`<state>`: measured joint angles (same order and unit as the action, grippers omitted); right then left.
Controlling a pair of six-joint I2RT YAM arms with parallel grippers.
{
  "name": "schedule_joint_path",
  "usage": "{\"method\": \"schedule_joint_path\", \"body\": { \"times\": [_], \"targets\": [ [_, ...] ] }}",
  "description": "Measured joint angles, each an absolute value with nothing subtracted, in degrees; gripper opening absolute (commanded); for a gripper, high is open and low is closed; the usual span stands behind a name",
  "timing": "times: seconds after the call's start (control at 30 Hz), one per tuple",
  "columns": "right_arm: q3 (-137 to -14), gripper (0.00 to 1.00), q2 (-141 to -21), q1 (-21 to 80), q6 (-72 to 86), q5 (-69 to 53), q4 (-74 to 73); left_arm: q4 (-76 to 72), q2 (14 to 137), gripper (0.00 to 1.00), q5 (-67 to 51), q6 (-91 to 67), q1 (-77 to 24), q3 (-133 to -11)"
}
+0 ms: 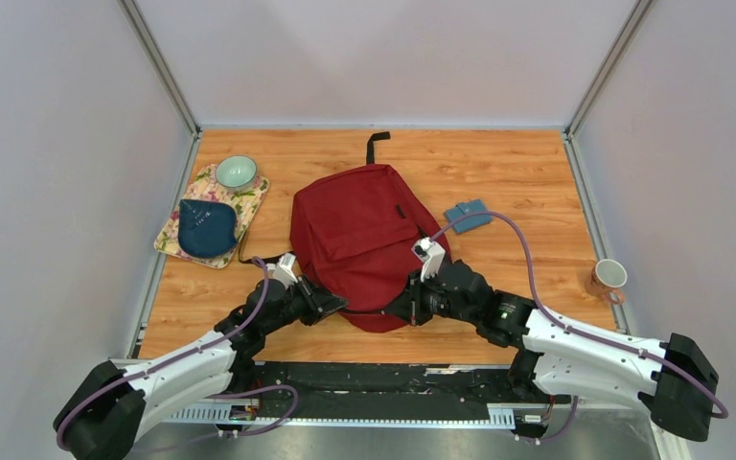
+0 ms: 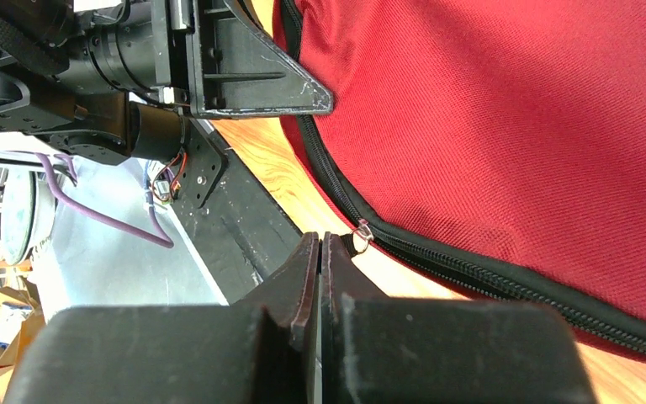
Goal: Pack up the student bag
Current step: Zip the student bag at the center of the board.
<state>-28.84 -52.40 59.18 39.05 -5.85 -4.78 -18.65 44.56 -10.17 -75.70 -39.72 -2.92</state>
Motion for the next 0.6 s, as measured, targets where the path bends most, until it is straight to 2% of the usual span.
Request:
{"method": "schedule_joint_path", "body": {
  "times": [0.07, 0.4, 0.6],
  "targets": [
    [-28.84, 0.0, -52.4, 59.18, 38.85, -5.37, -4.49, -18.76, 44.56, 0.0, -9.98, -75.64, -39.72, -2.92],
    [-28.84, 0.0, -51.66, 58.06, 38.96, 1.45, -6.79, -13.3, 38.52, 0.0, -6.96, -73.97, -39.72, -2.92],
    [-25.85, 0.0, -46.0, 54.54, 39.59, 4.49, -9.08, -5.58, 32.82, 0.0, -4.67, -70.91, -38.92, -2.92]
  ]
}}
